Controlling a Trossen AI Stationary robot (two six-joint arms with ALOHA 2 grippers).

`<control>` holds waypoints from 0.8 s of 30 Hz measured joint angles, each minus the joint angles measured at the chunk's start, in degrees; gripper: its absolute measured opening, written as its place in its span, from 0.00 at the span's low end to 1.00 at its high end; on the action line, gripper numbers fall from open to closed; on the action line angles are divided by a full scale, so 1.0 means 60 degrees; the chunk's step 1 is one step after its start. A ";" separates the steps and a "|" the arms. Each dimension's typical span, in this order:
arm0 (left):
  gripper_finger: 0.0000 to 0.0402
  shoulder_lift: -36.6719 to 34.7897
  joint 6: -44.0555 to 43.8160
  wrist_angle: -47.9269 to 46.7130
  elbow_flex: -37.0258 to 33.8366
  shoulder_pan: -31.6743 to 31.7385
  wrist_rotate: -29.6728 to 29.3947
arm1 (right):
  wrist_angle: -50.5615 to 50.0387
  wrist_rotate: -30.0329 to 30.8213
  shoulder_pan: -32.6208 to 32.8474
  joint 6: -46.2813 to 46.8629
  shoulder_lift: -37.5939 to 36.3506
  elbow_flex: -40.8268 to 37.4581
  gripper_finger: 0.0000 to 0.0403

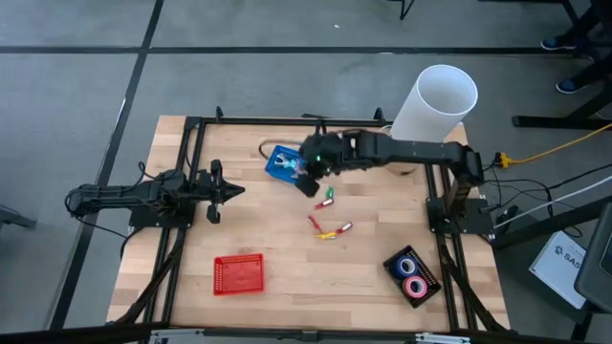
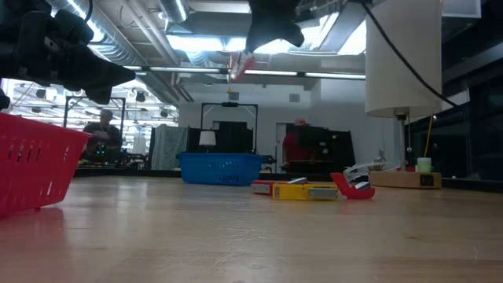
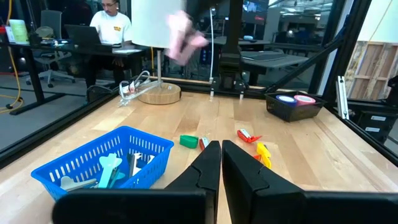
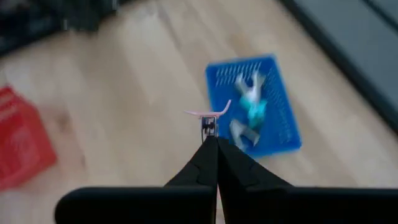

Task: Pick and place Stapler, Stapler remover, tape
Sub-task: Put the pink staple remover into the blue bin, then adjust the red bin

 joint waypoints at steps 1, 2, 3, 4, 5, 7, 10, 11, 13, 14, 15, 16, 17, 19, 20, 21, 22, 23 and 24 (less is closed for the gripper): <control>0.02 0.0000 0.0000 0.0001 -0.0002 0.0001 0.0000 | 0.0248 -0.0001 -0.0139 -0.0127 0.0000 0.0013 0.00; 0.02 -0.0003 0.0000 0.0001 0.0001 0.0001 0.0000 | 0.0428 -0.0008 -0.0284 -0.0255 0.0000 0.0017 0.00; 0.02 0.0000 0.0000 0.0002 -0.0002 -0.0002 0.0000 | 0.0558 -0.0034 -0.0419 -0.0315 0.0013 0.0017 0.00; 0.02 -0.0004 0.0000 -0.0002 -0.0002 0.0002 0.0000 | 0.0714 -0.0096 -0.0549 -0.0378 0.0048 0.0017 0.00; 0.02 -0.0001 0.0000 0.0002 -0.0002 0.0002 0.0000 | 0.0847 -0.0205 -0.0675 -0.0472 0.0071 0.0017 0.00; 0.03 -0.0001 -0.0002 -0.0002 0.0002 0.0001 0.0000 | 0.1074 -0.0286 -0.0880 -0.0548 0.0115 -0.0041 0.00; 0.03 0.0000 0.0000 0.0001 -0.0002 0.0001 0.0000 | 0.1385 -0.0469 -0.1128 -0.0701 0.0241 -0.0133 0.00; 0.03 0.0000 0.0000 -0.0002 0.0002 -0.0002 0.0000 | 0.1489 -0.0531 -0.1182 -0.0758 0.0355 -0.0136 0.00; 0.03 -0.0004 0.0000 0.0011 -0.0002 0.0000 0.0000 | 0.1774 -0.0694 -0.1287 -0.0764 0.0524 -0.0132 0.00; 0.02 -0.0004 -0.0002 0.0011 0.0000 0.0000 0.0000 | 0.1782 -0.0744 -0.1330 -0.0793 0.0651 -0.0133 0.00; 0.02 -0.0004 -0.0001 -0.0001 -0.0001 0.0001 0.0000 | 0.2012 -0.0767 -0.1346 -0.0818 0.0794 -0.0129 0.00; 0.02 -0.0004 -0.0003 -0.0002 -0.0002 -0.0001 0.0001 | 0.2092 -0.0785 -0.1367 -0.0831 0.0915 -0.0129 0.00; 0.02 0.0000 0.0000 0.0039 -0.0002 0.0002 0.0004 | 0.2060 -0.0776 -0.1393 -0.0894 0.1073 -0.0133 0.00; 0.03 0.0022 0.0000 -0.0008 -0.0002 -0.0002 0.0000 | 0.2300 -0.0804 -0.1400 -0.0989 0.1364 -0.0133 0.00; 0.03 0.0018 -0.0001 -0.0013 -0.0001 0.0000 0.0000 | 0.2280 -0.0798 -0.1410 -0.1006 0.1501 -0.0133 0.00; 0.03 0.0034 -0.0001 0.0026 -0.0002 -0.0001 0.0001 | 0.2360 -0.0802 -0.1421 -0.1009 0.1618 -0.0133 0.00; 0.03 0.0050 -0.0001 0.0004 0.0000 -0.0002 0.0000 | 0.2371 -0.0805 -0.1437 -0.1009 0.1737 -0.0133 0.00; 0.03 0.0053 -0.0002 -0.0010 -0.0002 0.0002 0.0006 | 0.2350 -0.0809 -0.1444 -0.1009 0.1863 -0.0133 0.00; 0.03 0.0051 -0.0001 0.0005 -0.0002 -0.0001 0.0005 | 0.2372 -0.0842 -0.1473 -0.1012 0.1985 -0.0133 0.00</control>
